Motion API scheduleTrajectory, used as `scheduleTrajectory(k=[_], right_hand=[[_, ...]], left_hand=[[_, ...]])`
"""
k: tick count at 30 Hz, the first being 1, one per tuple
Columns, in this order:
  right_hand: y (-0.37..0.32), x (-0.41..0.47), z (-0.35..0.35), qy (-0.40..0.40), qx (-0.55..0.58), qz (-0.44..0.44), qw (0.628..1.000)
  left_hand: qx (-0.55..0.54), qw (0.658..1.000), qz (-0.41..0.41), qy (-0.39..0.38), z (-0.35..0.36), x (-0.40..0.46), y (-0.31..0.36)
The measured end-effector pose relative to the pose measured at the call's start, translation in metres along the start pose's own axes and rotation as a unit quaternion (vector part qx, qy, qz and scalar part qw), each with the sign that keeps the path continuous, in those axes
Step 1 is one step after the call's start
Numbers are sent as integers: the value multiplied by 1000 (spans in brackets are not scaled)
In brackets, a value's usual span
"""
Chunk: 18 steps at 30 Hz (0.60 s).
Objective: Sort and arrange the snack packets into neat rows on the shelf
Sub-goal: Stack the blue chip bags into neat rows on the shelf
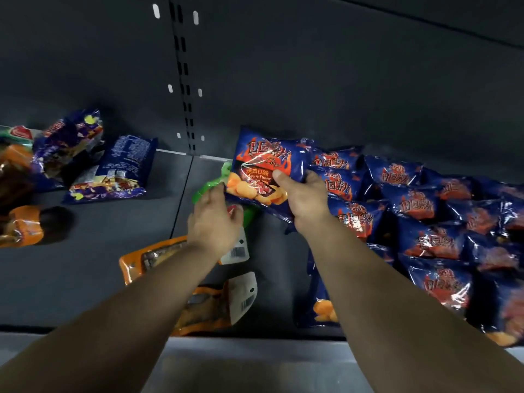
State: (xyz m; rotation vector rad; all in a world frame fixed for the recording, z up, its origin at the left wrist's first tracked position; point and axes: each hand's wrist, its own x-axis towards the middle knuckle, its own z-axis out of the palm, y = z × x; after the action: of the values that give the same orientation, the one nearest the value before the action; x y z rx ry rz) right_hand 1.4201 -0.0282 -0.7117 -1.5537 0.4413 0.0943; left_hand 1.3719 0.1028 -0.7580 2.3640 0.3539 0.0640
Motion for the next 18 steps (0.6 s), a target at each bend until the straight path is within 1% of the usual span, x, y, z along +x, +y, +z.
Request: scheduleTrajectory(k=[1,2,4,5,8,10,13,15,18], right_hand=[[-2,0,-1,8,-5,-13,1000],[-4,-1,-1,13,-6,-23,1000],[-7,-3,-1,21,-11,-35,999],[-7,-4,-1,23,-12,-37,999],[-4,-4,1,18,9,-33,999],[-1,-3,3,17,2,-28,999],[5,-1,10,18,-17,-21,999],[11,1,16,21,-26,-15,999],[17,4,24,21,-27,-2,999]], left_hand=[[70,997,4,-41,5,2,0],[115,991,-5,-71,7,4,-1],[147,983,-44,-103,9,7,-2],[169,978,-47,-117,10,7,-3],[275,942,13,-190,15,2,-7],[315,920,46,-228,14,0,-10],[354,907,56,-224,4,-4,-20],[371,901,41,-221,-6,-7,-31],[375,903,3,-211,-25,-13,-53]])
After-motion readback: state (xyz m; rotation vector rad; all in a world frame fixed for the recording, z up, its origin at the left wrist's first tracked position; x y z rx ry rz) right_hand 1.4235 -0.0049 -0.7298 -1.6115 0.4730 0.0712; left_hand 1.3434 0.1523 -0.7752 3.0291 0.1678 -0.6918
